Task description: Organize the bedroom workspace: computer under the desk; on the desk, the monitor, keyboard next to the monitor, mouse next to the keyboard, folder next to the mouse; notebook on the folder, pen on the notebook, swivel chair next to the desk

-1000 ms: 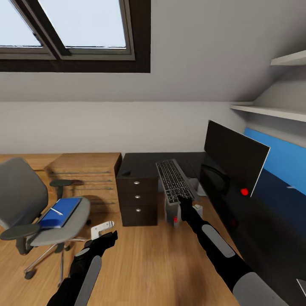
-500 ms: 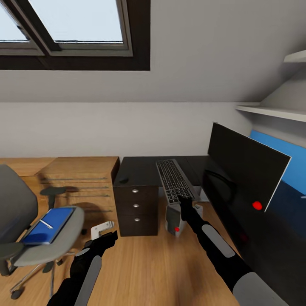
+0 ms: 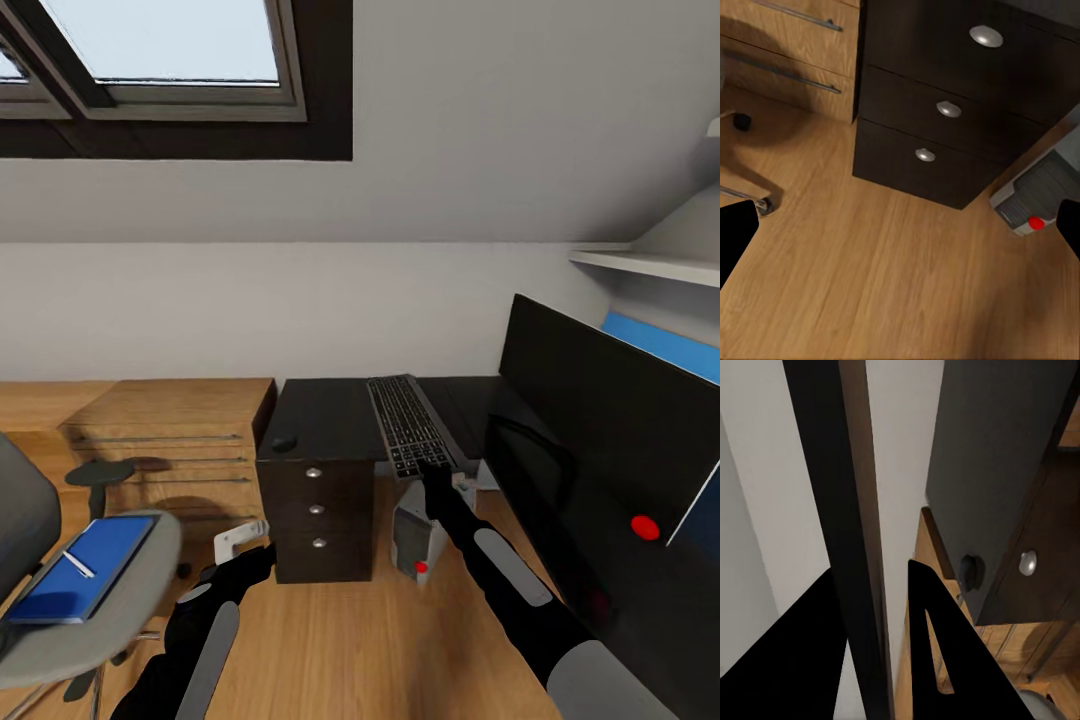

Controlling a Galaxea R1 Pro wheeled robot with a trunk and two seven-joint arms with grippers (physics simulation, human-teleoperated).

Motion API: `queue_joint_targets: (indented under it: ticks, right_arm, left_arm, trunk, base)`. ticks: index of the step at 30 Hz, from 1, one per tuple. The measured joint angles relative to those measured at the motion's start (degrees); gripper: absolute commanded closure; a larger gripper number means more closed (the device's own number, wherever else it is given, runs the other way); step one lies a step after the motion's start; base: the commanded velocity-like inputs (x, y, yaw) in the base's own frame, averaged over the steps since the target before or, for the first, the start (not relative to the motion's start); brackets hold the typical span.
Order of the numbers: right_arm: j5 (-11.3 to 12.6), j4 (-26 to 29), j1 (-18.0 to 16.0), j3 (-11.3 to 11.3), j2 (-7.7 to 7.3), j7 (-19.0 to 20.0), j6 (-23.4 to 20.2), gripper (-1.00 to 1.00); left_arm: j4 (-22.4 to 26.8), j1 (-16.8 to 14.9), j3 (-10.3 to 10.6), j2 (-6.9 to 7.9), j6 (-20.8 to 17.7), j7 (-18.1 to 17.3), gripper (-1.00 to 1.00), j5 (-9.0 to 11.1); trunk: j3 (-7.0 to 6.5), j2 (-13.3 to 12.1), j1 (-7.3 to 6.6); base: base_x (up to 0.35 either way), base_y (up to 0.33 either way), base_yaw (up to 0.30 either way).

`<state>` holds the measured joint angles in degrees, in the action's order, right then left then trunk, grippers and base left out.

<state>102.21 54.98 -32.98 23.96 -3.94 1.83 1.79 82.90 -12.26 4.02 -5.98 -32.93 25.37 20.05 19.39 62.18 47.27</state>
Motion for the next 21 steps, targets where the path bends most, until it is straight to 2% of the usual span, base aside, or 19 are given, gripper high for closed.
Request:
queue_joint_targets:
  ticks: [5, 12, 14, 18, 21]
  right_arm:
    - [0.15, 0.09, 0.0, 0.09, 0.11, -0.17, -0.18, 1.0]
    - [0.22, -0.1, 0.0, 1.33, 0.41, -0.27, -0.13, 1.0]
    - [0.18, -0.2, 0.0, 1.51, 0.7, -0.3, -0.13, 1.0]
    - [0.01, -0.82, 0.0, 1.58, 2.46, -0.31, -0.01, 1.0]
    - [-0.07, -1.62, 0.0, 1.61, 2.91, -0.28, 0.06, 1.0]
  left_arm:
    - [0.0, 0.0, 0.04, 0.0, 0.0, 0.06, -1.0, 0.03]
    - [0.0, 0.0, 0.01, 0.0, 0.0, 0.21, -1.0, -0.04]
    - [0.0, 0.0, -0.01, 0.0, 0.0, 0.11, -1.0, -0.07]
    - [-0.01, 0.0, 0.04, 0.0, 0.0, 0.0, -1.0, -0.05]
    - [0.0, 0.0, 0.05, 0.0, 0.06, -0.06, -1.0, -0.04]
  trunk:
    - [0.0, 0.0, 0.0]
    - [0.0, 0.0, 0.03]
    - [0.0, 0.0, 0.03]
    - [0.0, 0.0, 0.03]
    - [0.0, 0.0, 0.04]
  base:
    - [0.313, 0.0, 0.0]
    - [0.077, 0.0, 0.0]
    - [0.043, 0.0, 0.0]
    - [0.013, 0.0, 0.0]
    - [0.003, 0.0, 0.0]
